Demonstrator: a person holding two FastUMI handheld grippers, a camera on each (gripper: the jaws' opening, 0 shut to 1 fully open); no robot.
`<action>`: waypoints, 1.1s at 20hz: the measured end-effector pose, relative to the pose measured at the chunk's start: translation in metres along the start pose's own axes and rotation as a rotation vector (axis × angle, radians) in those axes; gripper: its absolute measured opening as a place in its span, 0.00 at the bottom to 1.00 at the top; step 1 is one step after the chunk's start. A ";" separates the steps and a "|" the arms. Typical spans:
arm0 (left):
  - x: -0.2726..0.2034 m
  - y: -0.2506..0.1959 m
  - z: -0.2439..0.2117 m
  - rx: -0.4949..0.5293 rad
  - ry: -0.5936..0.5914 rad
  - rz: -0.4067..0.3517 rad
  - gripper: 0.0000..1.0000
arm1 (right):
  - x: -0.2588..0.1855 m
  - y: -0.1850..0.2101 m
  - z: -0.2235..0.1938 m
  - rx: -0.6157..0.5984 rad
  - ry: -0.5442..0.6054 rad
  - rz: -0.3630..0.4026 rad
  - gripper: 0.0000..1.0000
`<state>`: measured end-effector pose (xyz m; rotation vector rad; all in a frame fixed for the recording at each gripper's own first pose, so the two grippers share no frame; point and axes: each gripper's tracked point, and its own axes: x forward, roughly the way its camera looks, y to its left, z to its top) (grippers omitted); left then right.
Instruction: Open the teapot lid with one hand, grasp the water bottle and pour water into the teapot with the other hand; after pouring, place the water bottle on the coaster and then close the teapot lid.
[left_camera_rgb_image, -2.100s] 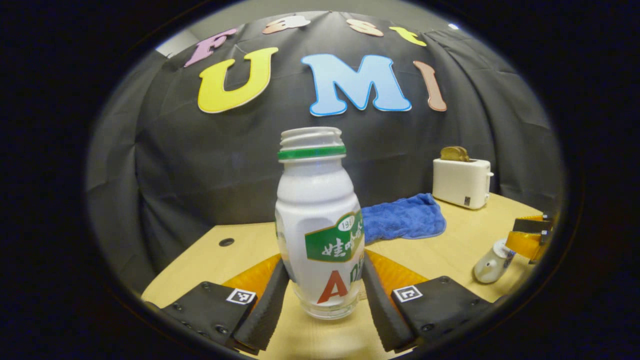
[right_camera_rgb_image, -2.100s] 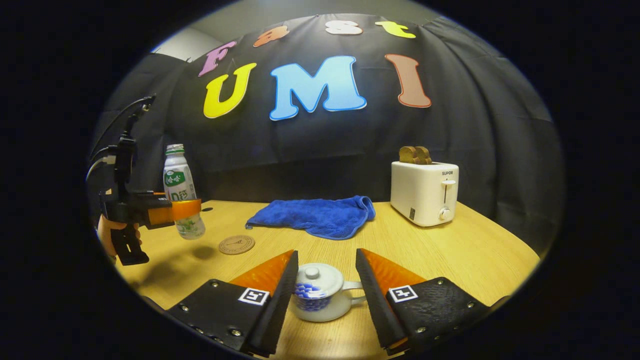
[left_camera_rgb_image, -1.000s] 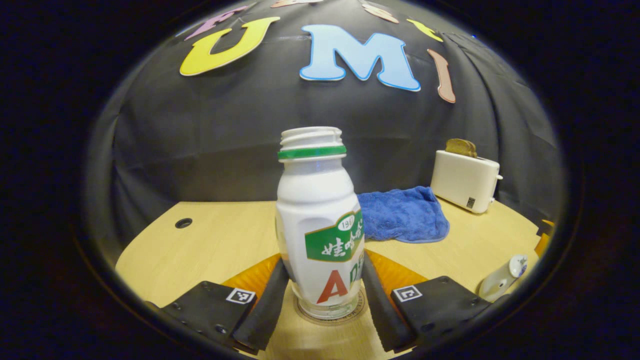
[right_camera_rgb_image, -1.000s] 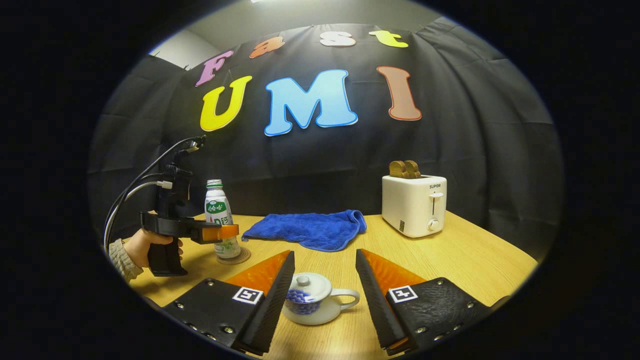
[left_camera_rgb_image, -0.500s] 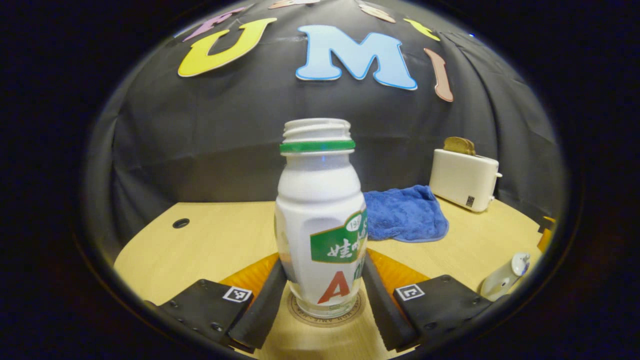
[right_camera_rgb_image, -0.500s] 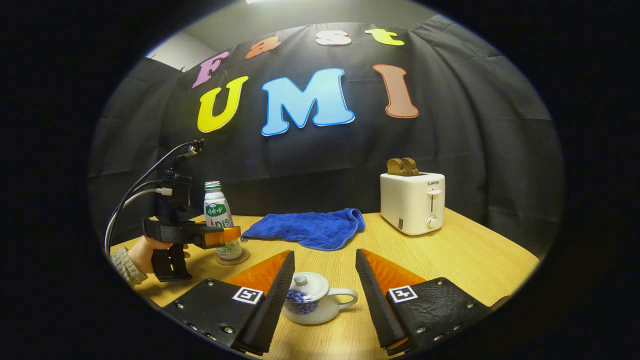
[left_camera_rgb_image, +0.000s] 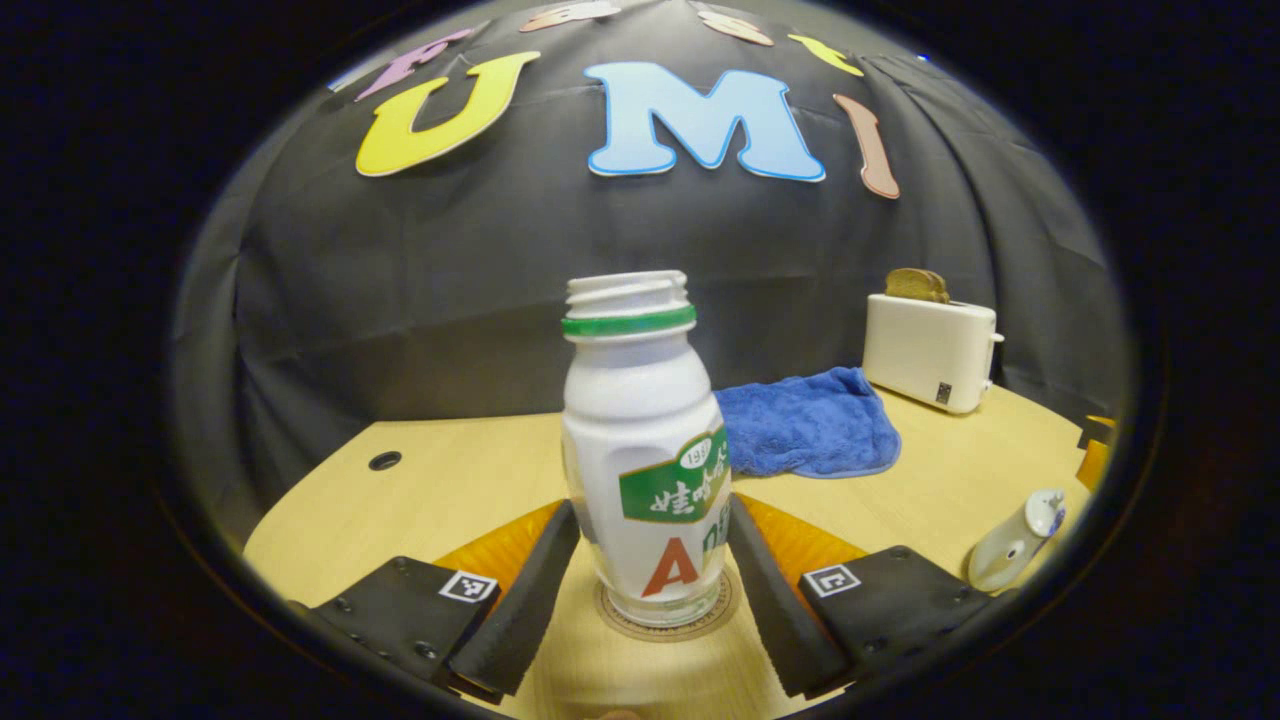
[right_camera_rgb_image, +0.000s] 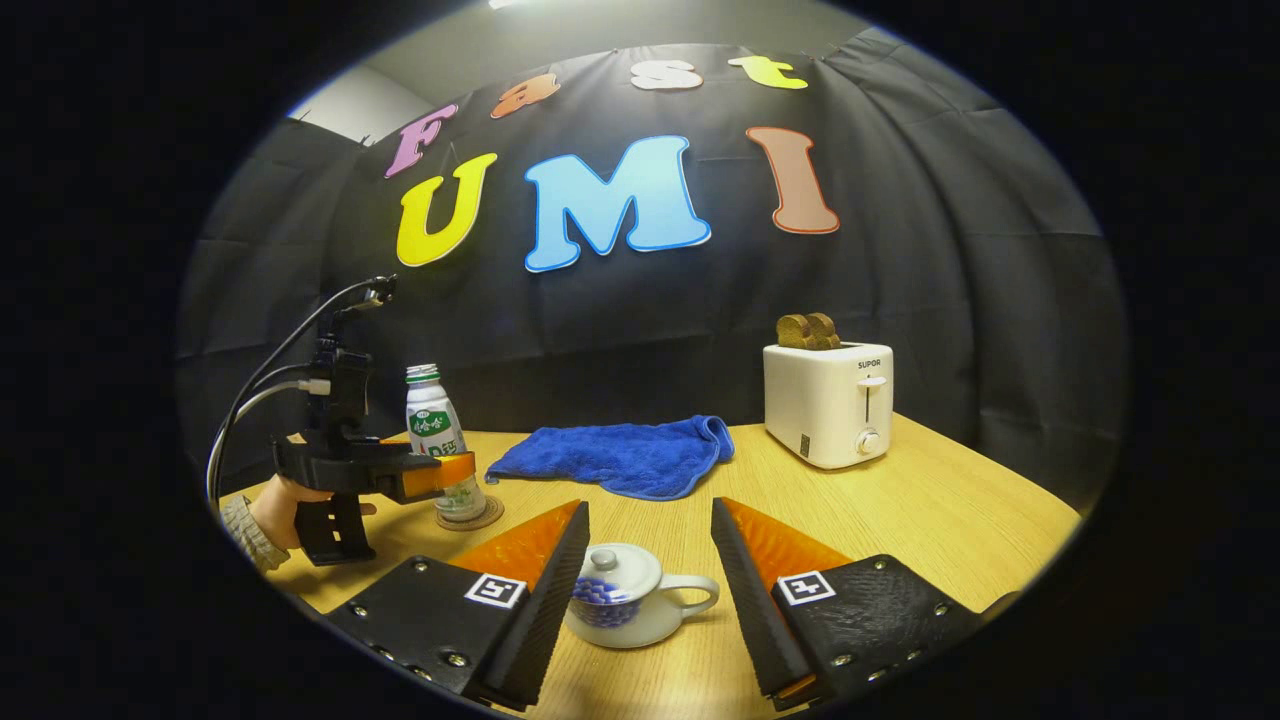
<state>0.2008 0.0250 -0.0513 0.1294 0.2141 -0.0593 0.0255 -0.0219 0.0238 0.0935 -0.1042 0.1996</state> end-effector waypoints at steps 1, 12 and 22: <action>-0.004 -0.002 -0.001 -0.005 -0.003 -0.005 0.96 | 0.000 -0.001 0.000 -0.006 -0.002 -0.004 0.76; -0.070 -0.027 -0.009 -0.031 -0.032 -0.030 1.00 | -0.004 0.012 0.003 -0.014 -0.027 0.021 0.76; -0.171 -0.047 -0.013 -0.067 -0.155 0.033 1.00 | -0.056 0.039 -0.003 -0.032 -0.058 0.005 0.76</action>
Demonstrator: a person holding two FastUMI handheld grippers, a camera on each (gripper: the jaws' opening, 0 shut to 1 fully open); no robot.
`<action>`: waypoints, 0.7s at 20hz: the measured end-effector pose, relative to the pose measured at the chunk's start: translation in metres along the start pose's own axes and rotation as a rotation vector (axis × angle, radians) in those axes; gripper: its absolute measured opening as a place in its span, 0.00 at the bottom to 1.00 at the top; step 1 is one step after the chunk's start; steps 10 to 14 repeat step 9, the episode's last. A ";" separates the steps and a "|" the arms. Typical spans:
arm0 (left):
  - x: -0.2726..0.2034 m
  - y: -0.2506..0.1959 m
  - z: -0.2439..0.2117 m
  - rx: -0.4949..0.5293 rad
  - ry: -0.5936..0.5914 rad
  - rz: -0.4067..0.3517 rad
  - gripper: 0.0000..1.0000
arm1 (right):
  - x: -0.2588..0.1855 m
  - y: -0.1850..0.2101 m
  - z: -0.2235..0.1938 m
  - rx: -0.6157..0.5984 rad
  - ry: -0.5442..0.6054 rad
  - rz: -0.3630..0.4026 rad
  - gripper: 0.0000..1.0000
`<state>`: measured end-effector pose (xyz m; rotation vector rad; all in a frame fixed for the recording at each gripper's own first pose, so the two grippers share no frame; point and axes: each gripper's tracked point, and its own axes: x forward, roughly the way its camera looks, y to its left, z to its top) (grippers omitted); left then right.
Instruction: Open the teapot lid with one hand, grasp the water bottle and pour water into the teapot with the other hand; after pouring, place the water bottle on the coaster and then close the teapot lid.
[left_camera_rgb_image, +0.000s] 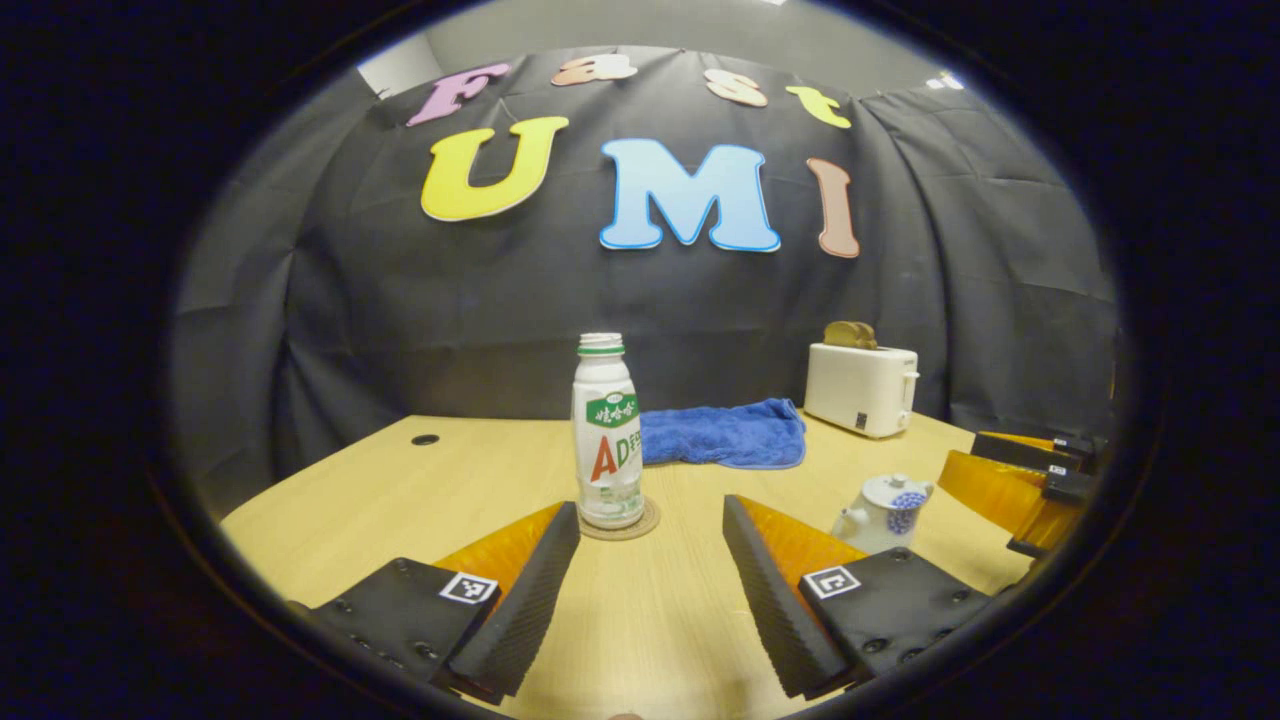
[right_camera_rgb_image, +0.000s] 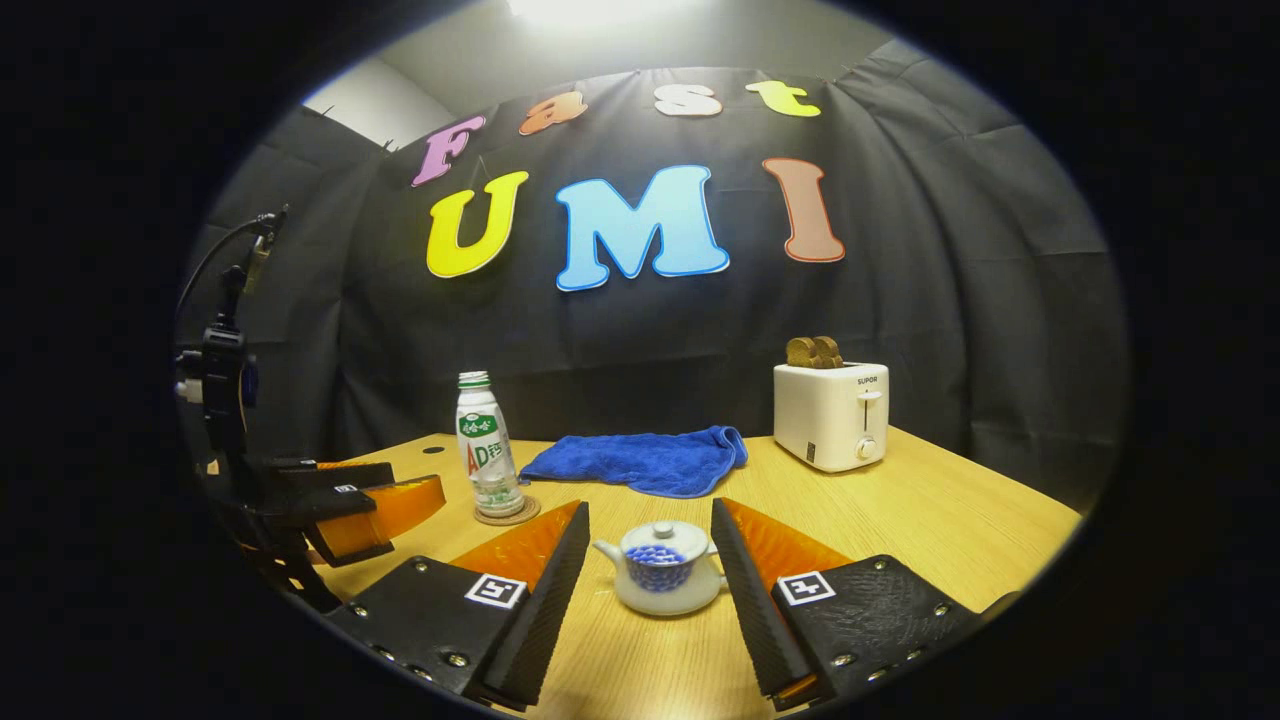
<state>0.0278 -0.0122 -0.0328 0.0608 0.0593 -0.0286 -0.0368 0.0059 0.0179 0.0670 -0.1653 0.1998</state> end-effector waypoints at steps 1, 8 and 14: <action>-0.007 0.001 -0.001 0.007 -0.009 0.012 1.00 | -0.003 0.004 -0.002 -0.003 0.002 0.000 0.76; -0.026 -0.013 -0.003 0.023 -0.050 0.018 1.00 | -0.011 0.018 -0.026 -0.006 0.042 0.008 0.76; -0.026 -0.015 -0.004 0.024 -0.049 0.017 1.00 | -0.011 0.018 -0.027 -0.005 0.041 0.006 0.76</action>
